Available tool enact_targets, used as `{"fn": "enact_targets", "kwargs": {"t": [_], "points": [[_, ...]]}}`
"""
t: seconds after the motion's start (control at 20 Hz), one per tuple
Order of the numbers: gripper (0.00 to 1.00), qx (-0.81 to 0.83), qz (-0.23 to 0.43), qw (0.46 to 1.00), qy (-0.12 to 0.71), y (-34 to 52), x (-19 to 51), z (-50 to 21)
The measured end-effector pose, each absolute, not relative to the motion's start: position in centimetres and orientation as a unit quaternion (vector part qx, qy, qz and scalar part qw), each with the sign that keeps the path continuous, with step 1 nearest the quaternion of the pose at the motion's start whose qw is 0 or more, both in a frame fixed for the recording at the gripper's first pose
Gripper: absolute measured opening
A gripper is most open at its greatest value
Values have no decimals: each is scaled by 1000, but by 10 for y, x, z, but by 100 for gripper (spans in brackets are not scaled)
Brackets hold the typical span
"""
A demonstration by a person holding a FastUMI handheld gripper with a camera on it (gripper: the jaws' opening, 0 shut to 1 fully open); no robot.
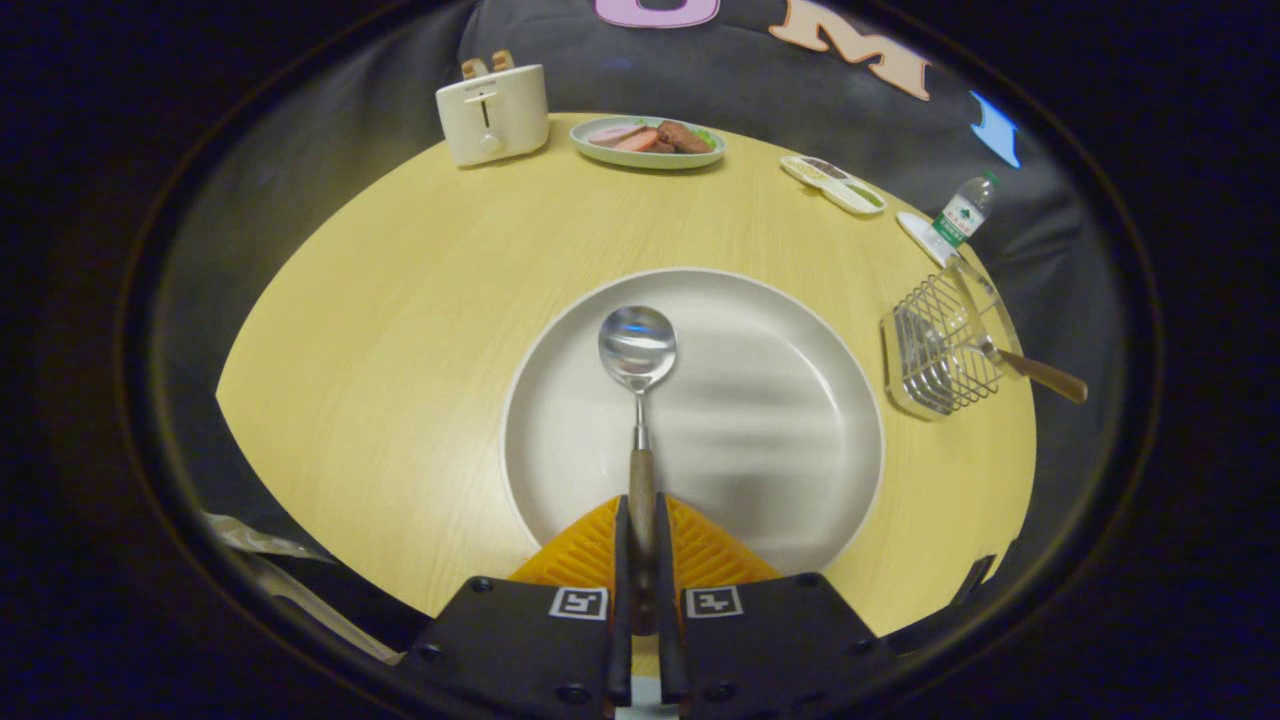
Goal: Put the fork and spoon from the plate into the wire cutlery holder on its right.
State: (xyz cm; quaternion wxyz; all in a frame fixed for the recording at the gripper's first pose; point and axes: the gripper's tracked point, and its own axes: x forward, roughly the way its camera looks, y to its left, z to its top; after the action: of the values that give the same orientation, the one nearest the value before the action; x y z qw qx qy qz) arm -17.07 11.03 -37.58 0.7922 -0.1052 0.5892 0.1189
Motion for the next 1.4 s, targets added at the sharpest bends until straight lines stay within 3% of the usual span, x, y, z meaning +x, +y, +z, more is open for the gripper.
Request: {"fn": "enact_targets", "kwargs": {"t": [0.35,0.55,1.4], "points": [[14,-115,131,795,582,94,-154,-358],[8,-115,144,779,600,84,-160,-356],[8,-136,161,779,591,14,-118,-295]]}}
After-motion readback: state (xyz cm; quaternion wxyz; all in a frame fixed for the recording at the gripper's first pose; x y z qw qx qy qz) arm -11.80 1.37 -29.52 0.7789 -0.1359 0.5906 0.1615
